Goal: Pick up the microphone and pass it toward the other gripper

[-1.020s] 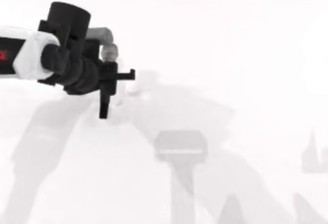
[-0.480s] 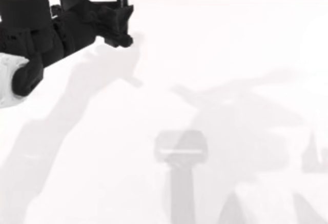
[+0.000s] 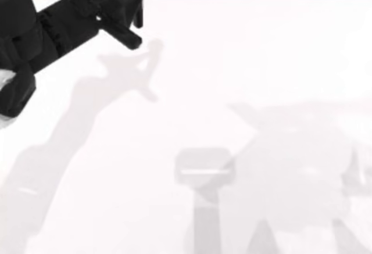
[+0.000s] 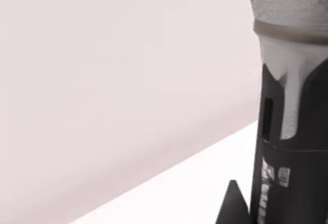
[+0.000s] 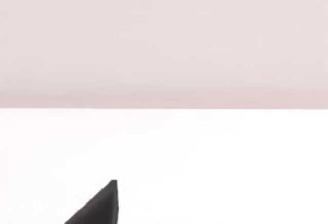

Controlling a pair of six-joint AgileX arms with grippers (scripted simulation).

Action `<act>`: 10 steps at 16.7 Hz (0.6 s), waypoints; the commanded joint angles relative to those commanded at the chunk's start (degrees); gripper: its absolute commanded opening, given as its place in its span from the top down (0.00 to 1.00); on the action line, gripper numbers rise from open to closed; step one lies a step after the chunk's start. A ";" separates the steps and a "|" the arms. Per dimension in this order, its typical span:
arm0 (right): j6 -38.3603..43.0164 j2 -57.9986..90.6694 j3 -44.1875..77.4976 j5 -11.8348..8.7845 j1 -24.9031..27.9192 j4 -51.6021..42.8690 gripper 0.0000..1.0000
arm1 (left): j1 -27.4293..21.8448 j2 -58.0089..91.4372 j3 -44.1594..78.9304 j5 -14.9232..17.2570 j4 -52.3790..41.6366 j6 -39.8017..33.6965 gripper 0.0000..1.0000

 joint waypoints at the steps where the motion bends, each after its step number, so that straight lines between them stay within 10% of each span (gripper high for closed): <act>1: 0.00 0.00 0.00 0.00 0.00 0.00 0.00 | 0.00 0.00 0.00 0.00 0.00 0.00 1.00; 5: 0.00 0.00 0.00 0.00 0.00 0.00 0.00 | -2.54 -0.47 0.22 -2.43 -0.29 0.03 1.00; 10: 0.00 0.00 0.00 0.00 0.00 0.00 0.00 | -13.57 -3.91 -0.48 -14.41 -1.51 -0.06 1.00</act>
